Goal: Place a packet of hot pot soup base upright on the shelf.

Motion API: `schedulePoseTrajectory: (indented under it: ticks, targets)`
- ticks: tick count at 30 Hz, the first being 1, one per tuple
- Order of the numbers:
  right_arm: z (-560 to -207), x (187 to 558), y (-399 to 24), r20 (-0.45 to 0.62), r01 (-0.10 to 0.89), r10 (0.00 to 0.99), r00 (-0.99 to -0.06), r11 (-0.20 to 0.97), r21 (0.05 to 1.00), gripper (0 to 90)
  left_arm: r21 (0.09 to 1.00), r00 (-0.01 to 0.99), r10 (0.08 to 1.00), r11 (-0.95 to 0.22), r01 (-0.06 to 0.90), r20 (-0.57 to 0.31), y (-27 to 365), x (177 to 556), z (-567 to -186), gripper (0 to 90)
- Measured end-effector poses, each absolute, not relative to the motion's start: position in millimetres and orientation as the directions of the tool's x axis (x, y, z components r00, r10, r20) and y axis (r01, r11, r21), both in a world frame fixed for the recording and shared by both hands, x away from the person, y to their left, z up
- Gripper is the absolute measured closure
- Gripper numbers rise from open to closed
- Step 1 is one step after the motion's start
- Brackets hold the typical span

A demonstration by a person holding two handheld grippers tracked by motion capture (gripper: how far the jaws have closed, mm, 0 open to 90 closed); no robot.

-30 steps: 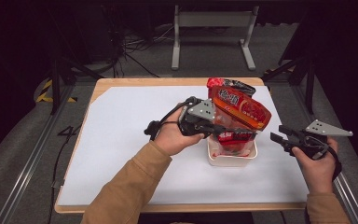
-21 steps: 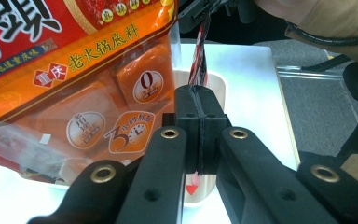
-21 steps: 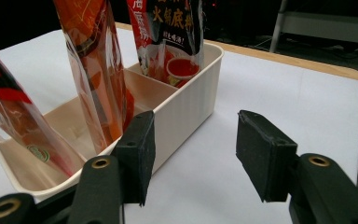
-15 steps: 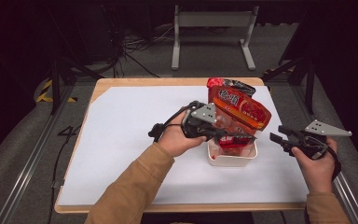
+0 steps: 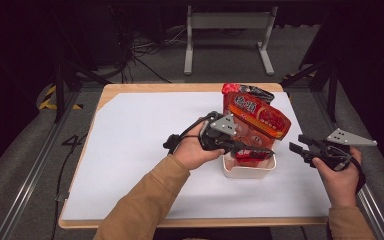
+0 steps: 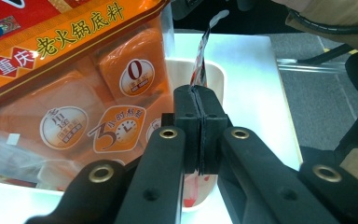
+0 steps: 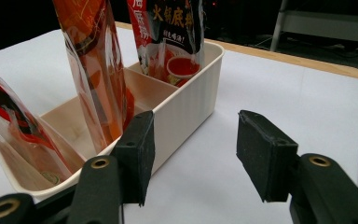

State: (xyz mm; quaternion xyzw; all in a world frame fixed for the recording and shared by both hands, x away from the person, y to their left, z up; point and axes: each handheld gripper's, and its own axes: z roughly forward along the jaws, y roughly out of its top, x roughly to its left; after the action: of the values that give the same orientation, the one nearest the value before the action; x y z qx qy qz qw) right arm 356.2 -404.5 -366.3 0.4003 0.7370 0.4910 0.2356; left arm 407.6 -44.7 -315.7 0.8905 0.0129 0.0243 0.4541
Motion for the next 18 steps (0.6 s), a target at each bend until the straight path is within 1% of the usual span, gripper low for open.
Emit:
schedulePoseTrajectory:
  ticks: [1,3,4,5,7,9,14,15,18]
  targets:
    - [-366,356,-404,0.045,0.358,0.821,-0.569,0.198,0.913,47.0,0.818,0.999,0.042,-0.575,0.000,0.029,-45,409,-316,85.4]
    - [-366,356,-404,0.046,0.360,0.822,-0.568,0.198,0.912,47.0,0.832,0.999,0.048,-0.555,0.005,0.025,-44,409,-317,72.8]
    - [-366,356,-404,0.044,0.358,0.821,-0.569,0.199,0.912,47.0,0.841,0.998,0.057,-0.541,0.015,0.019,-43,410,-316,72.8]
    - [-366,356,-404,0.045,0.358,0.821,-0.569,0.199,0.912,47.1,0.847,0.998,0.066,-0.532,0.028,0.009,-42,411,-316,68.8]
    - [-366,356,-404,0.048,0.362,0.822,-0.568,0.197,0.911,46.9,0.858,0.997,0.080,-0.511,0.040,0.001,-40,411,-314,53.9]
    - [-367,356,-404,0.047,0.362,0.822,-0.568,0.198,0.911,46.8,0.861,0.997,0.078,-0.506,0.048,-0.010,-39,410,-313,52.8]
    - [-367,357,-403,0.044,0.360,0.820,-0.571,0.201,0.911,46.5,0.870,0.996,0.085,-0.491,0.048,-0.007,-38,410,-312,42.7]
    - [-367,357,-403,0.044,0.360,0.820,-0.571,0.202,0.911,46.5,0.866,0.996,0.086,-0.496,0.069,-0.030,-38,409,-312,41.1]
    - [-367,358,-402,0.047,0.361,0.819,-0.572,0.200,0.911,46.3,0.875,0.995,0.100,-0.479,0.072,-0.027,-34,408,-310,36.9]
